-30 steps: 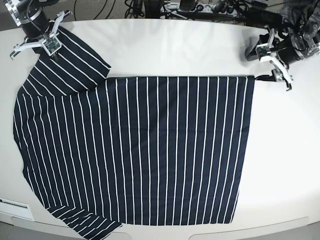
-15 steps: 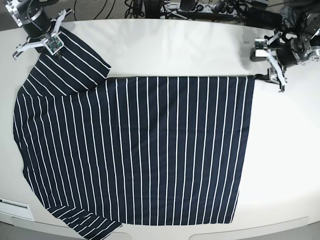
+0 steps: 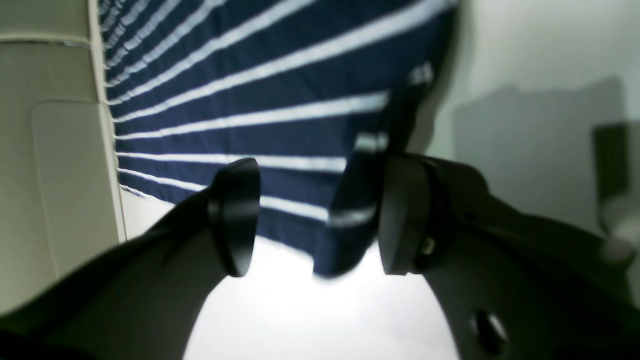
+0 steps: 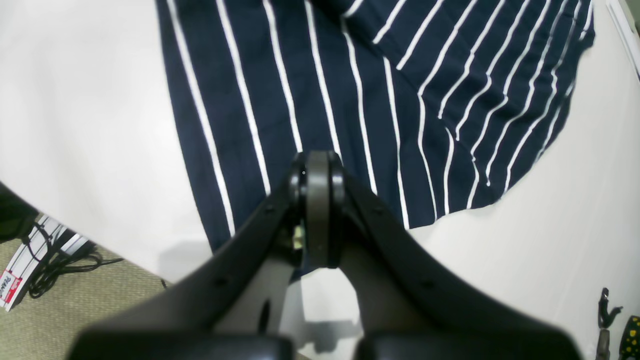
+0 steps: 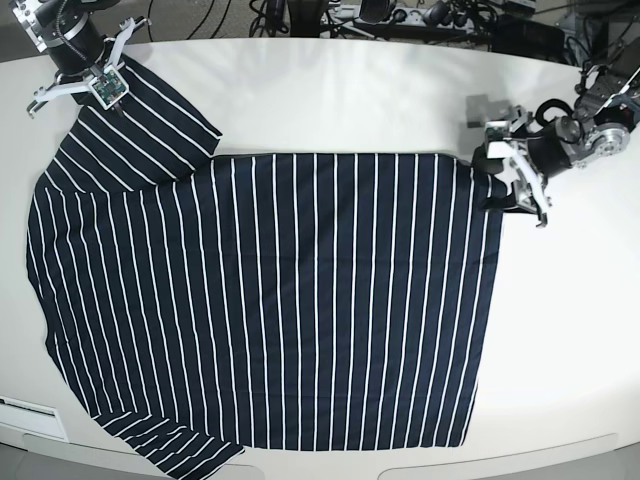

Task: Fold the T-shirt properly
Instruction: 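Grasp the collar-side edge of the shirt with both grippers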

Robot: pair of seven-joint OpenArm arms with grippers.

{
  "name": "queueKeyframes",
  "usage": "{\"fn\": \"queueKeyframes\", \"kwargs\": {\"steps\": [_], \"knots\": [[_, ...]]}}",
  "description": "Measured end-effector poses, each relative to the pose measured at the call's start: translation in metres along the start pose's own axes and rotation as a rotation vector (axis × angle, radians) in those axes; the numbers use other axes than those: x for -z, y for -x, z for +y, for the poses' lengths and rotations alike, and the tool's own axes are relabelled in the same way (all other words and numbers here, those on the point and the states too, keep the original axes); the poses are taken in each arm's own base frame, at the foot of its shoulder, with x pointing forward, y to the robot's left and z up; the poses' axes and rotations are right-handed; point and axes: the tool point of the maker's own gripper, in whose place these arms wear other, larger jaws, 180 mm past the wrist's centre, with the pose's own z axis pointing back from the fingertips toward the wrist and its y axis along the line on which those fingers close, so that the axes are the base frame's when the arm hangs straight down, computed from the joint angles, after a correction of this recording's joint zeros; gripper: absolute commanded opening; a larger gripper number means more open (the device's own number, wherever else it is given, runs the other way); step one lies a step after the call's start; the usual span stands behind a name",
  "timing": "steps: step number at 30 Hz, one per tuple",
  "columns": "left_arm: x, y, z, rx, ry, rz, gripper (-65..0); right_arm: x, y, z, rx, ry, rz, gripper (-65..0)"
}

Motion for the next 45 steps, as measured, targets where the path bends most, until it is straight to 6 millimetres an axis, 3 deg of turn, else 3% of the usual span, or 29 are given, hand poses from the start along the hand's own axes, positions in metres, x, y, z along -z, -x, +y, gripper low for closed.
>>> {"fn": "queueKeyframes", "kwargs": {"steps": [4, 5, 9, 13, 15, 19, 22, 27, 37, 45], "knots": [[0.01, -0.003, -0.003, -0.002, 0.012, 0.019, -62.8, 0.0, 0.0, 0.0, -0.001, 0.0, 0.0, -65.0], [0.012, -0.003, 0.0, -0.017, -0.001, 0.024, -65.0, 0.0, 0.0, 0.0, 0.0, 0.0, 0.0, -65.0], [0.013, -0.001, 0.007, -0.014, -0.03, 0.035, -65.0, 0.001, -0.002, -0.002, -0.001, 0.007, -0.007, -65.0], [0.013, 0.0, 0.01, -0.012, -0.038, 0.042, -65.0, 0.006, -0.014, -0.028, -0.029, 0.11, -0.035, -65.0], [0.013, 0.001, 0.01, -0.012, -0.039, 0.045, -65.0, 0.009, -0.019, -0.03, -0.05, 0.109, -0.049, -64.6], [0.013, 0.001, 0.01, -0.012, -0.042, 0.048, -65.0, 0.024, -0.004, -0.04, -0.05, 0.114, -0.019, -42.6], [0.013, 0.002, 0.01, -0.011, -0.041, 0.053, -65.0, 0.041, 0.018, -0.061, -0.013, 0.176, 0.037, -33.3], [0.013, 0.002, 0.01, -0.012, -0.041, 0.053, -65.0, 0.061, 0.048, -0.084, 0.019, 0.202, 0.154, -33.2], [0.013, 0.002, 0.01, -0.012, -0.041, 0.054, -65.0, 0.089, 0.055, -0.103, 0.114, 0.155, 0.15, -33.2], [0.013, 0.002, 0.01, -0.012, -0.042, 0.053, -65.0, 0.103, 0.077, -0.102, 0.193, 0.08, 0.158, -35.7]]}}
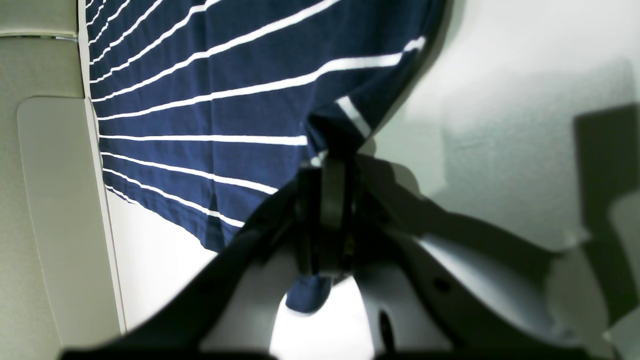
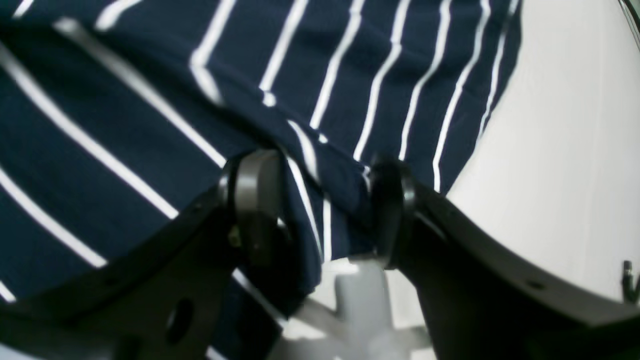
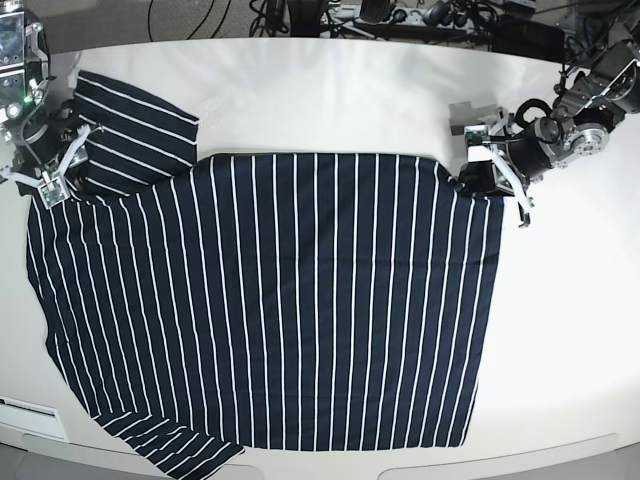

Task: Fold the T-shirt properly
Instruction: 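Grasp the collar-side edge of the shirt with both grippers, then fold the grasped edge over the shirt body with both grippers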

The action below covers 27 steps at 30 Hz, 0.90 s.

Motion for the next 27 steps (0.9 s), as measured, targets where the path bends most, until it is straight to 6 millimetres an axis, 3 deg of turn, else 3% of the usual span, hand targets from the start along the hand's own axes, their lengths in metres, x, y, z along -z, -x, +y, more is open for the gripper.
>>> {"fn": "queueKeyframes", "kwargs": {"steps": [4, 10, 15, 21, 27], "knots": [[0.0, 0.0, 0.0, 0.0, 0.0, 0.0, -65.0, 0.001, 0.001, 0.006, 0.037, -0.043, -0.008, -65.0], [0.0, 0.0, 0.001, 0.0, -0.003, 0.002, -65.0, -0.005, -0.008, -0.01, 0.053, 0.056, -0.007, -65.0], [-0.003, 0.003, 0.004, 0.004, -0.051, 0.019, -65.0, -0.016, -0.028, -0.007, 0.016, 0.057, -0.046, -65.0], [-0.023, 0.002, -0.016, 0.052, -0.019, 0.051, -65.0, -0.023, -0.004, 0.001, -0.046, 0.012, 0.022, -65.0], [-0.041, -0.005, -0.024, 0.072, -0.01, 0.102, -65.0, -0.05, -0.013, -0.001, -0.055, -0.005, -0.014, -65.0]]}}
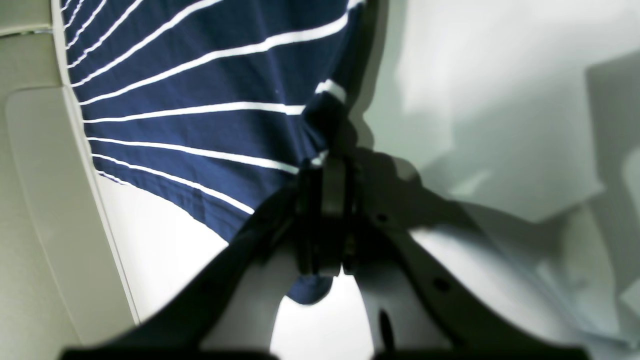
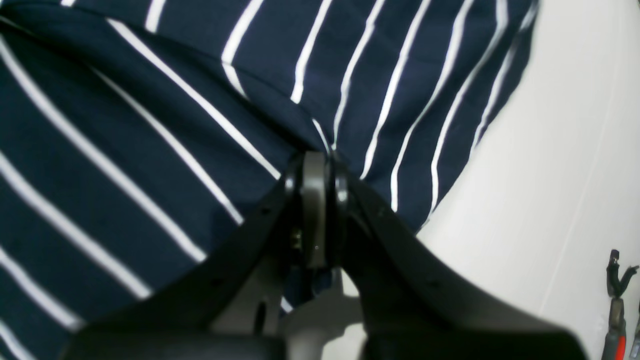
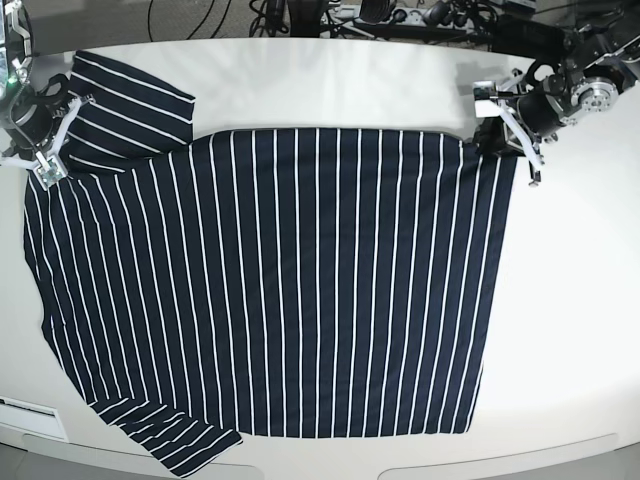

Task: Fold the T-shirt properly
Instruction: 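Fold the grasped edge over the shirt body with both grippers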

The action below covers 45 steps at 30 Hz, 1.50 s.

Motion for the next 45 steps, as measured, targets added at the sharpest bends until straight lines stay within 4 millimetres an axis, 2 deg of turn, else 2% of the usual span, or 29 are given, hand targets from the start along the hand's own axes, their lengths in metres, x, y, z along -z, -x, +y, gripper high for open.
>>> {"fn": "queueKeyframes", "kwargs": {"steps": [6, 12, 17, 20, 23, 28, 33, 36, 40, 45], "knots": [[-0.011, -0.004, -0.006, 0.059, -0.002, 0.038, -65.0, -0.031, -0.001, 0.009, 0.029, -0.056, -0.029, -65.0], [-0.027, -0.02, -0.03, 0.08, 0.066, 0.011, -65.0, -0.048, 0.027, 0.026, 0.014, -0.099, 0.048, -65.0], [-0.041, -0.027, -0.036, 0.104, 0.056, 0.043, -65.0, -0.061, 0.039, 0.043, -0.019, -0.136, 0.101, -65.0], [-0.048, -0.027, -0.039, 0.144, 0.037, 0.063, -65.0, -0.069, 0.042, 0.041, -0.058, -0.089, 0.125, -65.0], [-0.048, -0.029, -0.022, 0.176, -0.052, 0.062, -65.0, -0.074, 0.032, 0.026, -0.063, -0.012, 0.103, -65.0], [-0.047, -0.028, 0.037, 0.131, -0.298, 0.07, -65.0, -0.078, 0.004, -0.011, -0.058, 0.11, 0.004, -65.0], [-0.039, -0.035, 0.077, -0.027, -0.378, -0.009, -65.0, -0.07, -0.029, -0.022, -0.05, 0.101, -0.105, -65.0], [-0.03, -0.035, 0.086, -0.082, -0.382, -0.045, -65.0, -0.064, -0.047, -0.028, -0.049, 0.09, -0.187, -65.0], [-0.019, -0.022, 0.097, -0.098, -0.413, -0.018, -65.0, -0.047, -0.047, -0.041, -0.025, 0.099, -0.19, -65.0], [-0.01, -0.009, 0.1, -0.061, -0.384, -0.032, -65.0, -0.019, -0.051, -0.04, -0.027, 0.054, -0.185, -65.0]]}}
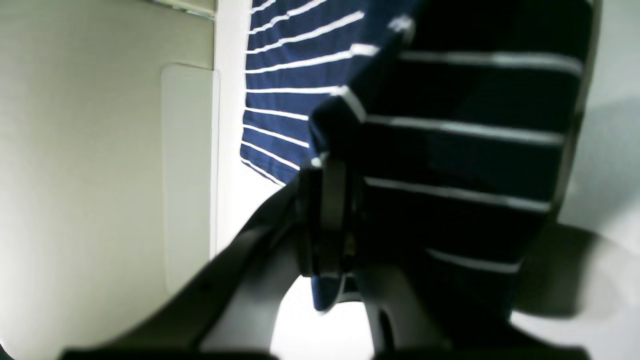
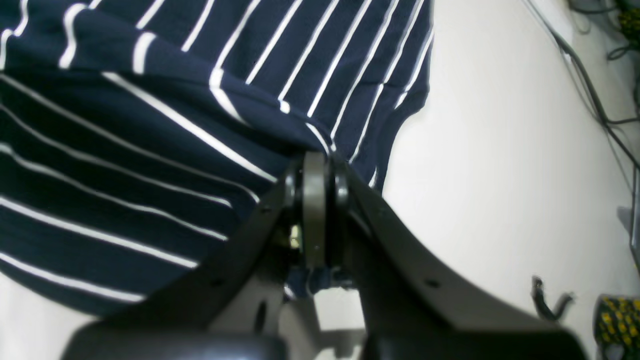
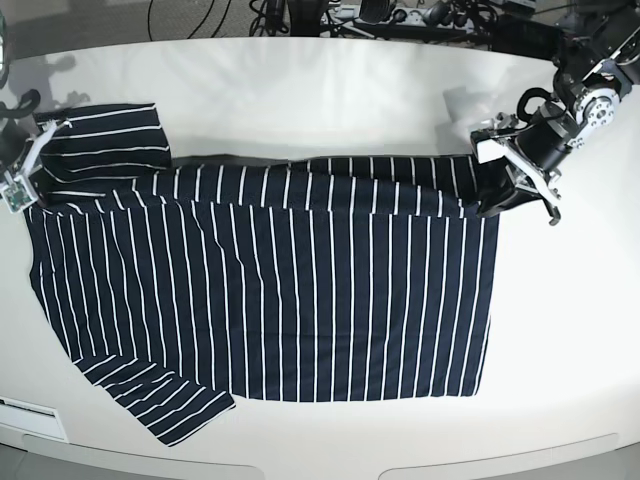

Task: Fold the T-shirt properly
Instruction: 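Fold the grasped edge over the shirt body with both grippers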

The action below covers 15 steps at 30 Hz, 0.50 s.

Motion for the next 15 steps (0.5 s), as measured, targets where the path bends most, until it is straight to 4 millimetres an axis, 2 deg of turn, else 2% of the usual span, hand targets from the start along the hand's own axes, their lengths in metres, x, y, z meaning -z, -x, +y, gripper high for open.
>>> {"fn": "queueKeyframes", "kwargs": {"steps": [4, 8, 12, 15], "knots": [[-0.003, 0.016, 0.007, 0.054, 0.017, 0.024, -65.0, 0.013, -0.011, 0.001, -0.044, -0.031, -0.009, -65.0], [-0.012, 0.028, 0.015, 0.127, 0.049, 0.033, -65.0, 0.017, -0.032, -0.014, -0.083, -0.006, -0.048, -65.0], [-0.017, 0.032, 0.02, 0.154, 0.064, 0.024, -65.0, 0.017, -0.038, -0.018, -0.084, 0.0, -0.064, -65.0], [-0.017, 0.028, 0.02, 0.153, 0.063, 0.002, -65.0, 0.017, -0.038, -0.017, -0.084, -0.001, -0.063, -65.0]]}}
